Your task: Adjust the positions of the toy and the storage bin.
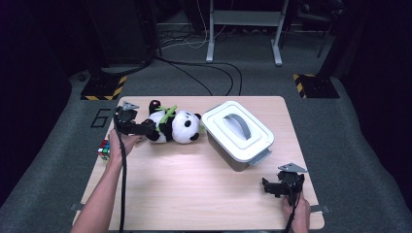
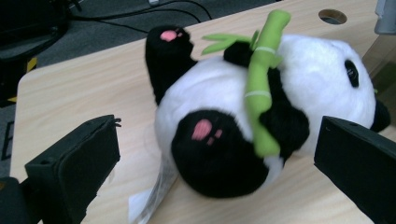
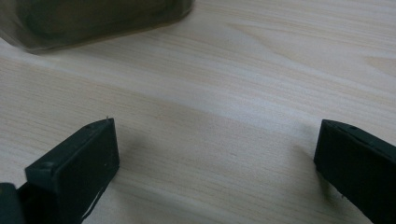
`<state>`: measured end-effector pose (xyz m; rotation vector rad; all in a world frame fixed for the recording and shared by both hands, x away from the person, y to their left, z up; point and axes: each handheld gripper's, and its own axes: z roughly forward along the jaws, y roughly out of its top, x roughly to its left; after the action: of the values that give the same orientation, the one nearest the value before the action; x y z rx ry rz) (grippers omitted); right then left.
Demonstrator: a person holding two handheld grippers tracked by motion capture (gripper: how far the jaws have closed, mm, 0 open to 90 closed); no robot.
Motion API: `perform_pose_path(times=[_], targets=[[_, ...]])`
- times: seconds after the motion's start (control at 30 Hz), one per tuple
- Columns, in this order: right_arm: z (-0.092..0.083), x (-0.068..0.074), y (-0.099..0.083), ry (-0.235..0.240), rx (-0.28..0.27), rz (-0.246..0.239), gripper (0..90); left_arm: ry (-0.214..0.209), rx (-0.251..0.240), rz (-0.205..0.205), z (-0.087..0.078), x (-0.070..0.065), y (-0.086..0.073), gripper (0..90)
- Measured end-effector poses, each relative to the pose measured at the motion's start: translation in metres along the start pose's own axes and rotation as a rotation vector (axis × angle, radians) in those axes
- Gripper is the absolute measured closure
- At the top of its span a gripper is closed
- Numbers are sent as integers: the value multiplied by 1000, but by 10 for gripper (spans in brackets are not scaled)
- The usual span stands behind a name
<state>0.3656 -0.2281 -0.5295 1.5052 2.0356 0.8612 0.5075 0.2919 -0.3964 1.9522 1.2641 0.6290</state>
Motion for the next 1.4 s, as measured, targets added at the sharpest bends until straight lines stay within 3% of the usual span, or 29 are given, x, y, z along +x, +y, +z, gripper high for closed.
perform_pose_path(times=[0.2,0.3,0.37,0.4,0.47,0.57,0.6,0.63,0.67,0.73,0.77,1.17,1.4], targets=[[0,0,0,0,0,0,0,-26,41,49,28,-20,25,12],[0,0,0,0,0,0,0,-7,53,72,43,-29,32,36],[0,0,0,0,0,0,0,-5,72,56,52,-32,34,118],[0,0,0,0,0,0,0,18,92,55,61,-33,32,176],[0,0,0,0,0,0,0,28,98,44,64,-34,31,204],[0,0,0,0,0,0,0,73,130,29,73,-32,25,352],[0,0,0,0,0,0,0,86,143,58,76,-33,21,436],[0,0,0,0,0,0,0,86,143,58,76,-33,21,493],[0,0,0,0,0,0,0,91,140,76,75,-34,19,493],[0,0,0,0,1,0,0,69,135,116,71,-35,16,671],[0,0,0,0,1,0,0,69,135,116,71,-35,16,729],[0,0,0,0,0,0,0,10,105,127,58,-32,14,770],[0,0,0,0,0,0,0,-33,52,188,37,-31,6,771]])
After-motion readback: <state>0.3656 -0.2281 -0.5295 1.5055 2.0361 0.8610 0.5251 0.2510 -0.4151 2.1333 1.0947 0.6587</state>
